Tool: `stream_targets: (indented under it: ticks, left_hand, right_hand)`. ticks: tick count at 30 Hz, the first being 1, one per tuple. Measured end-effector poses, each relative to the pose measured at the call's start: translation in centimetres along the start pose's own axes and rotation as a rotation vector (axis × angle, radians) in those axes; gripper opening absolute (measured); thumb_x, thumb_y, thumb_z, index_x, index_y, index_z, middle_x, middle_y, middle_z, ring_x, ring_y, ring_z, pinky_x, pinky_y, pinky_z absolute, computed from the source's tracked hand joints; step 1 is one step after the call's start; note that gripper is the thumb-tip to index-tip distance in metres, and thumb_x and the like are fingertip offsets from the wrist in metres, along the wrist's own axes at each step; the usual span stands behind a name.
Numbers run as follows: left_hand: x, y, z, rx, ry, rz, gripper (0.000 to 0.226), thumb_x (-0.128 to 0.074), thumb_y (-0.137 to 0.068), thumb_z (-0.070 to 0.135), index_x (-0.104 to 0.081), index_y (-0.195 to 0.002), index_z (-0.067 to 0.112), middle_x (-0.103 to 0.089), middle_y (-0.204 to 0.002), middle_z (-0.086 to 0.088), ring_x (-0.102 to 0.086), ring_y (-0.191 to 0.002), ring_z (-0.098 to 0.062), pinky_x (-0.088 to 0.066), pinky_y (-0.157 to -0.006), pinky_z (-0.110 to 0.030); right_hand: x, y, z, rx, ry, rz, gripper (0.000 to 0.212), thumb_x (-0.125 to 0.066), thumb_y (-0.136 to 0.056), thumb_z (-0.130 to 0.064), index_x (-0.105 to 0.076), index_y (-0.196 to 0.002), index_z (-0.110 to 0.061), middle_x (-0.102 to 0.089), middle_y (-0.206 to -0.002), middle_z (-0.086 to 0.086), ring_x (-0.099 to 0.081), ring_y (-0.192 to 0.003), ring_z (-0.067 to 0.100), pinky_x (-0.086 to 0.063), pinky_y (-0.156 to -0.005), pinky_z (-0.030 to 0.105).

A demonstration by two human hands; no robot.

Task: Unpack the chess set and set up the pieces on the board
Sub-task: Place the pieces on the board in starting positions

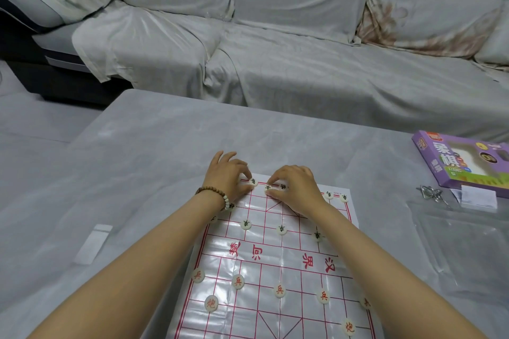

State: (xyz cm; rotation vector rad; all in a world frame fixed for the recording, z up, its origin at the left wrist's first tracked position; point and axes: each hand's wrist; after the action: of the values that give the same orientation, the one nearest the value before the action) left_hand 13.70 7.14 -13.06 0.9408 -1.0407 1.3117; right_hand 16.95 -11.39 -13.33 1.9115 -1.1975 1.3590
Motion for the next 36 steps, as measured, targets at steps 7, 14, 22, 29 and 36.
stream_targets:
  ticks: [7,14,22,29,36]
  left_hand:
    - [-0.1,-0.2,0.3,0.005,-0.030,0.005,0.031,-0.058,-0.081,0.055,-0.063,-0.103,0.034,-0.047,-0.138,0.011,-0.018,-0.140,-0.014,0.002,-0.116,-0.037]
    - [-0.2,-0.1,0.4,0.013,-0.026,0.014,0.027,-0.058,-0.083,0.052,-0.063,-0.103,0.035,-0.048,-0.137,0.011,-0.018,-0.140,-0.014,0.002,-0.115,-0.036]
    - [-0.1,-0.3,0.2,0.006,-0.056,-0.006,0.029,-0.056,-0.083,0.054,-0.063,-0.105,0.036,-0.047,-0.139,0.011,-0.017,-0.140,-0.014,0.003,-0.115,-0.038]
    - [0.3,1.0,0.8,-0.033,-0.071,0.018,0.043,-0.050,-0.086,0.055,-0.055,-0.122,0.032,-0.043,-0.141,0.010,-0.015,-0.141,-0.013,0.004,-0.115,-0.035]
    - [-0.7,3.3,3.3,-0.202,-0.119,-0.039,0.056,-0.016,-0.094,0.056,-0.037,-0.139,0.030,-0.034,-0.148,0.012,-0.006,-0.143,-0.012,0.011,-0.114,-0.033]
  right_hand:
    - [-0.4,-0.5,0.1,-0.047,-0.005,0.043,0.021,-0.067,-0.083,-0.041,-0.070,-0.098,-0.027,-0.063,-0.108,-0.009,-0.053,-0.106,0.012,-0.023,-0.099,0.026]
    - [-0.5,-0.4,0.1,-0.063,-0.024,0.052,0.022,-0.067,-0.083,-0.041,-0.069,-0.099,-0.026,-0.062,-0.109,-0.008,-0.053,-0.107,0.012,-0.023,-0.099,0.026]
    - [-0.5,-0.3,0.0,-0.062,-0.033,0.059,0.024,-0.067,-0.084,-0.040,-0.069,-0.101,-0.025,-0.063,-0.110,-0.008,-0.054,-0.107,0.013,-0.024,-0.101,0.027]
    - [2.5,1.4,1.0,-0.093,-0.222,0.329,0.016,-0.066,-0.086,-0.030,-0.069,-0.100,-0.022,-0.066,-0.100,-0.008,-0.053,-0.091,0.008,-0.032,-0.101,0.032]
    - [4.0,5.5,4.0,-0.072,-0.047,0.026,0.019,-0.069,-0.082,-0.035,-0.071,-0.100,-0.027,-0.064,-0.101,-0.010,-0.052,-0.101,0.010,-0.027,-0.096,0.026]
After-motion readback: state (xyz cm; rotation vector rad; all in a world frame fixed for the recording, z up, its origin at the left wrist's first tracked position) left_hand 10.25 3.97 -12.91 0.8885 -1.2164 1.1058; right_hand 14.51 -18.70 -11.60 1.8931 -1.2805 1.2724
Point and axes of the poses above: each hand's wrist, its own y-axis away from the middle knuckle, its own x-axis out of the back of the hand, z = x × y
